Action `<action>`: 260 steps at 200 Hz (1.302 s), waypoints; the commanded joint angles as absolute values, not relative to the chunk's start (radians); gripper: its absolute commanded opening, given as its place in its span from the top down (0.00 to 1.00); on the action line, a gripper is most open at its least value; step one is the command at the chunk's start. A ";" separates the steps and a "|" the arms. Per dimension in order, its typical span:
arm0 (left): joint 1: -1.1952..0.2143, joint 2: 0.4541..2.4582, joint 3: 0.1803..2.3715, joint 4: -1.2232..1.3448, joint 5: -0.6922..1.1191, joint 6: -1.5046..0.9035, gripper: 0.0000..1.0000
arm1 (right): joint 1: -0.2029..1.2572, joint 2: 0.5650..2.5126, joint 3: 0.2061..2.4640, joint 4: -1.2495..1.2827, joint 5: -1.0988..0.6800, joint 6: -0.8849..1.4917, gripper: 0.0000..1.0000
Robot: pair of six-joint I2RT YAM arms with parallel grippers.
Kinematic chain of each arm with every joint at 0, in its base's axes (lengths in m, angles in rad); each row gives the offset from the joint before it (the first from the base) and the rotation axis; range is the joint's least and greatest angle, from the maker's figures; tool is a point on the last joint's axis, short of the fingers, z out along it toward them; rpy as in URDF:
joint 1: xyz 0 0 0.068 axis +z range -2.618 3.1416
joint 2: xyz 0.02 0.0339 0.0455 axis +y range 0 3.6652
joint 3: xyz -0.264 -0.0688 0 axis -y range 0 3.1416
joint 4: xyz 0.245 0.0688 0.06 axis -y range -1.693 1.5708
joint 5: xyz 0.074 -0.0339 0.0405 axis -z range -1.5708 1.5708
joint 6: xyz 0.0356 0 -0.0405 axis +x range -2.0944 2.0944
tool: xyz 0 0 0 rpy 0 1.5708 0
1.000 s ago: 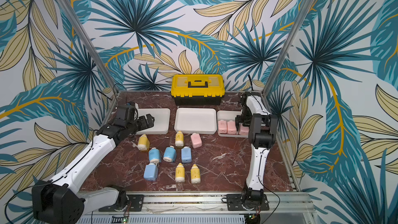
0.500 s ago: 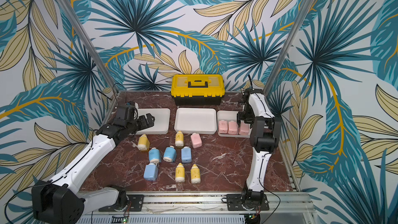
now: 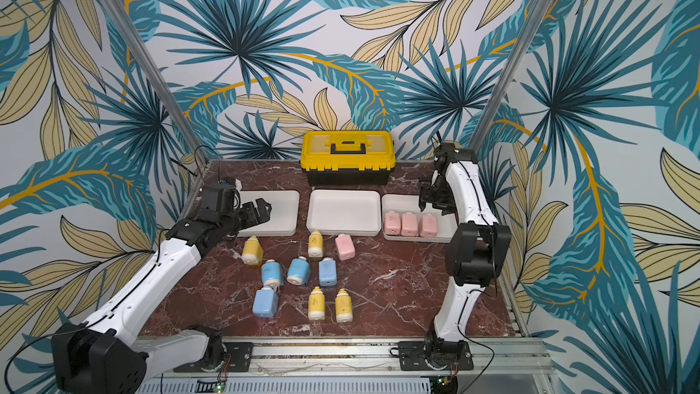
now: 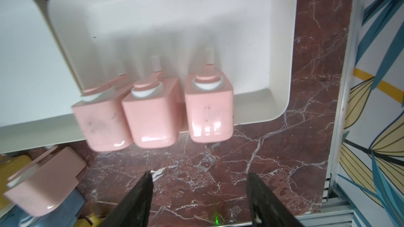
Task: Place the pencil sharpeners by color into the storage box
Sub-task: Pick up the pencil sharpener from the center of the board.
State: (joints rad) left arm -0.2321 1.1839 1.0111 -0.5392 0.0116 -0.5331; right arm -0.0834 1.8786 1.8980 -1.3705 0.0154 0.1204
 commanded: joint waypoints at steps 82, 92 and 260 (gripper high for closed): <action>-0.229 1.076 0.975 -0.537 -0.022 -0.566 0.01 | 0.523 1.651 1.697 -1.344 -0.033 0.469 0.20; -0.230 1.070 0.970 -0.535 -0.020 -0.568 0.01 | 0.566 1.691 1.742 -1.372 -0.013 0.458 0.18; -0.231 1.048 0.940 -0.537 -0.022 -0.578 0.01 | 0.622 2.063 1.879 -1.345 -0.068 0.284 0.14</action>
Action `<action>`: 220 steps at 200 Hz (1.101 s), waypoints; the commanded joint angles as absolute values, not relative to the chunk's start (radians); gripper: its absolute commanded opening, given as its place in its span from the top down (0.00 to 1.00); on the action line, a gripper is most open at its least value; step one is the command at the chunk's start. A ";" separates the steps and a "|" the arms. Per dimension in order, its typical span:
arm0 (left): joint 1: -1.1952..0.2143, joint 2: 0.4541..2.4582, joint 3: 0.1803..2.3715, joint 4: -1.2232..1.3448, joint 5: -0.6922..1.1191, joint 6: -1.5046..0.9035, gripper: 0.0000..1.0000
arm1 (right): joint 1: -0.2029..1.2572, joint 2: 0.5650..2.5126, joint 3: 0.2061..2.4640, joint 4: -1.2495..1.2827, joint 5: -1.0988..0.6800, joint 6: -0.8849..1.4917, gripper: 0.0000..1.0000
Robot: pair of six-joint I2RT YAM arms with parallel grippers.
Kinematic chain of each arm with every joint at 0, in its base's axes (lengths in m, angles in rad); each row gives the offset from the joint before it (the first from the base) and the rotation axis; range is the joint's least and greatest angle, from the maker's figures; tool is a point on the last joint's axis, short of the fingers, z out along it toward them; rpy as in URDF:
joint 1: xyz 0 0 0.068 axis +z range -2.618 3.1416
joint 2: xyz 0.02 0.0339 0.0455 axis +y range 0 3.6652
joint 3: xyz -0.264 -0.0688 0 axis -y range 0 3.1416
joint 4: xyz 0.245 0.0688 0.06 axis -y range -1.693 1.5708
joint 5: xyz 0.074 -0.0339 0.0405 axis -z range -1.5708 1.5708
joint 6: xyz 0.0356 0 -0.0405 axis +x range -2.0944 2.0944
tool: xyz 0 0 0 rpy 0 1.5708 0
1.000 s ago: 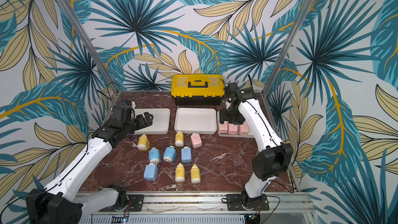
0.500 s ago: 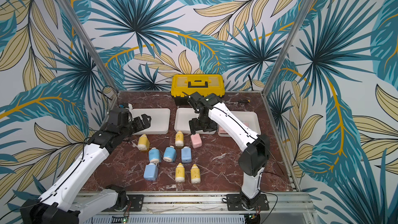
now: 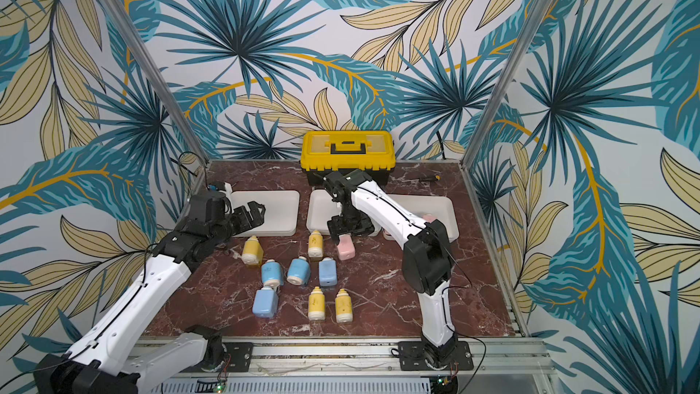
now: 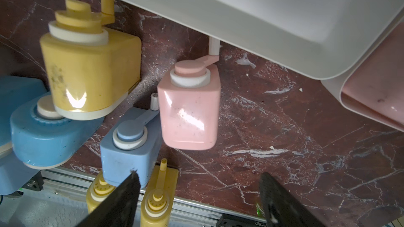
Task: Place the pencil sharpeners by color into the storage box
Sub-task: Pick up the pencil sharpener from the center of the board.
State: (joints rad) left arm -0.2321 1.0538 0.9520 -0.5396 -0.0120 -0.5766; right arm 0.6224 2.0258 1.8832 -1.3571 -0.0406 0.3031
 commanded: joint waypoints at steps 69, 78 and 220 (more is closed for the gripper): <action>-0.230 1.055 0.941 -0.538 -0.023 -0.574 0.01 | 0.623 2.141 1.885 -1.325 -0.081 0.288 0.17; -0.231 1.057 0.940 -0.536 -0.023 -0.574 0.01 | 0.623 2.148 1.883 -1.322 -0.082 0.291 0.19; -0.230 1.071 0.936 -0.537 -0.027 -0.566 0.01 | 0.623 2.237 1.864 -1.279 -0.115 0.307 0.30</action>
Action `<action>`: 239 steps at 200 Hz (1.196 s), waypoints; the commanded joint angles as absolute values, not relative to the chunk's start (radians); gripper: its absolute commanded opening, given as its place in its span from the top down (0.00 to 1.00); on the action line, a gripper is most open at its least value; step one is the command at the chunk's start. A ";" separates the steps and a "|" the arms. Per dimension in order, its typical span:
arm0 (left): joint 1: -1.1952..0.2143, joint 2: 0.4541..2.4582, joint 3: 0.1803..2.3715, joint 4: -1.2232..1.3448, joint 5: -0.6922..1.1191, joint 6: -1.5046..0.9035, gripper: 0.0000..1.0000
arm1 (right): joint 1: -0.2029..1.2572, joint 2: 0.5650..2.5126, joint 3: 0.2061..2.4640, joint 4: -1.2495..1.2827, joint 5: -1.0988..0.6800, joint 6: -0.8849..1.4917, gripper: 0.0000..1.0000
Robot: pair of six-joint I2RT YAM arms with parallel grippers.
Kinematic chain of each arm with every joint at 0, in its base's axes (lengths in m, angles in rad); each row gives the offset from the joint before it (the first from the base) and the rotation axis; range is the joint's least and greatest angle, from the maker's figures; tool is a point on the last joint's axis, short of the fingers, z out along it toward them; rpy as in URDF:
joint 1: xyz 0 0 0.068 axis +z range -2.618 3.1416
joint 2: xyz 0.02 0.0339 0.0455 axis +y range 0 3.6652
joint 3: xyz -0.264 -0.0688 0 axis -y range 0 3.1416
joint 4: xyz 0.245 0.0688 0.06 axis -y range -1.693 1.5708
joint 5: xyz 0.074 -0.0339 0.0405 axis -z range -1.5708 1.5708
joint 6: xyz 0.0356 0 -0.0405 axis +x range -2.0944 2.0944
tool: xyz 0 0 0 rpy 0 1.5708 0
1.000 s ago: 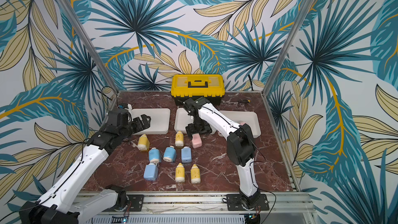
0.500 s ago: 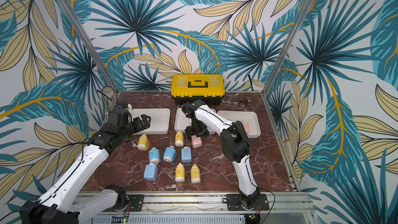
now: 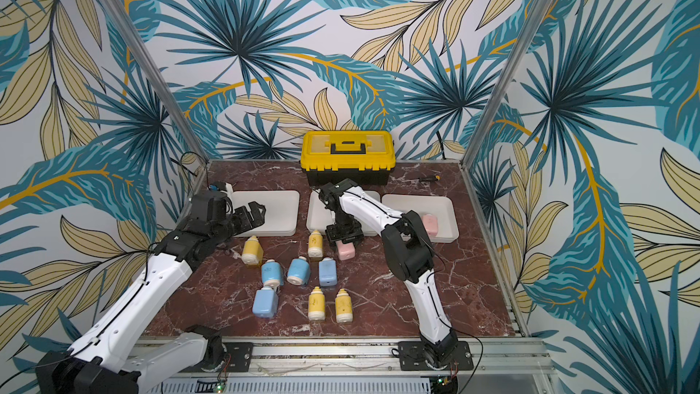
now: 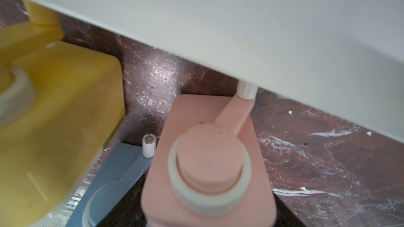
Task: Place the pencil sharpeners by color into the storage box
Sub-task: Pick up the pencil sharpener from the center of the board.
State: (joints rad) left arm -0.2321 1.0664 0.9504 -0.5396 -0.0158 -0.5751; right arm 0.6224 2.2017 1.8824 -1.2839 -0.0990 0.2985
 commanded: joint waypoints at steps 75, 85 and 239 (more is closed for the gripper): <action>-0.230 1.075 0.939 -0.536 -0.026 -0.566 0.01 | 0.623 2.234 1.803 -1.254 -0.130 0.320 0.36; -0.230 1.074 0.938 -0.537 -0.028 -0.566 0.01 | 0.623 2.234 1.799 -1.252 -0.128 0.321 0.39; -0.229 1.081 0.954 -0.535 -0.020 -0.565 0.01 | 0.620 2.088 1.768 -1.310 -0.040 0.318 0.53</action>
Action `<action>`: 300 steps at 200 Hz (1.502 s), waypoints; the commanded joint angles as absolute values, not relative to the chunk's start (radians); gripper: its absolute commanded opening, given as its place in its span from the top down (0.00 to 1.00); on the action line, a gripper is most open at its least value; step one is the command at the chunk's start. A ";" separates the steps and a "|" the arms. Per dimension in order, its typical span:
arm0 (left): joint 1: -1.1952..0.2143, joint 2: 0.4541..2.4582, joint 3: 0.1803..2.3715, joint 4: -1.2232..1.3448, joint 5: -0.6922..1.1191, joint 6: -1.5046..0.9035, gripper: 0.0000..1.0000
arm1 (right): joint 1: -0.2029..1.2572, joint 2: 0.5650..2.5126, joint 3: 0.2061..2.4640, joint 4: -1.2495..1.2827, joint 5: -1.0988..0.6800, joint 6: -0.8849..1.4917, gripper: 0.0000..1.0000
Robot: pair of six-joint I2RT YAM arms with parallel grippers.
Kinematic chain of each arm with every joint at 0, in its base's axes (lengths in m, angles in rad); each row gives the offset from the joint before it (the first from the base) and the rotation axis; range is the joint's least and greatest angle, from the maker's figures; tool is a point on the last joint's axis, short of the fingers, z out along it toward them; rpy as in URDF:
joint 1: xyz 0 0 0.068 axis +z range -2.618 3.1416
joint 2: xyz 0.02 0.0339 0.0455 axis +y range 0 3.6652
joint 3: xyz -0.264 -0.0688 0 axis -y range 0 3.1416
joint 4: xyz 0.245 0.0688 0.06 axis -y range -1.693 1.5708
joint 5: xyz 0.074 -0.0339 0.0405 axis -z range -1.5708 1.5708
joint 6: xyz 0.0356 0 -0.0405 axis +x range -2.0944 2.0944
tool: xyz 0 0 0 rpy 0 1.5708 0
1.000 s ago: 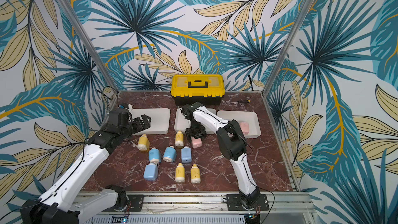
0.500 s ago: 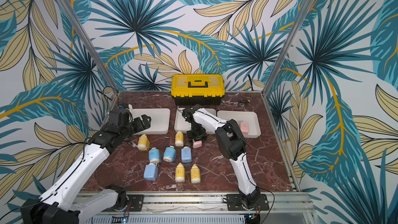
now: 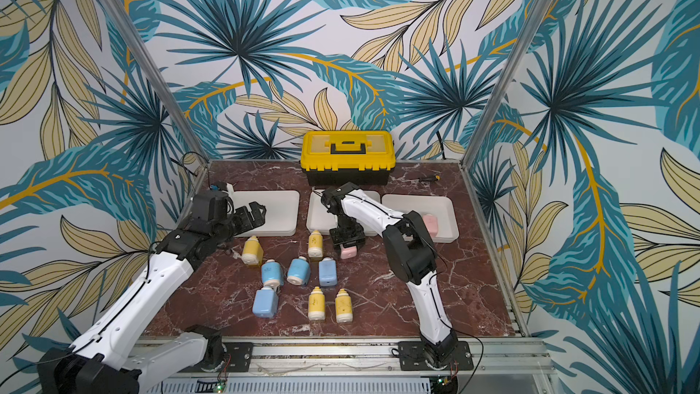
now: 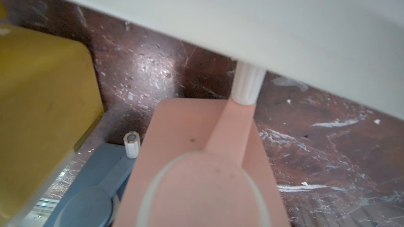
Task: Place the pencil sharpeners by color into the storage box
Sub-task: Pick up the pencil sharpener from the center of the board, then place the pencil sharpener in the storage box.
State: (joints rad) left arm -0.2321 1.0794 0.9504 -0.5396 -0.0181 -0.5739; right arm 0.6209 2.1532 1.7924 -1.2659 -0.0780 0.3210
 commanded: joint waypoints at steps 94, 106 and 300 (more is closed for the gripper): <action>-0.230 1.095 0.968 -0.535 -0.020 -0.564 0.00 | 0.479 1.867 1.740 -1.456 0.087 0.248 0.53; -0.229 1.100 0.971 -0.535 -0.018 -0.564 0.01 | 0.431 1.841 1.738 -1.473 0.104 0.233 0.53; -0.229 1.290 1.053 -0.535 0.010 -0.529 0.01 | -0.161 2.011 1.942 -1.445 0.194 0.111 0.55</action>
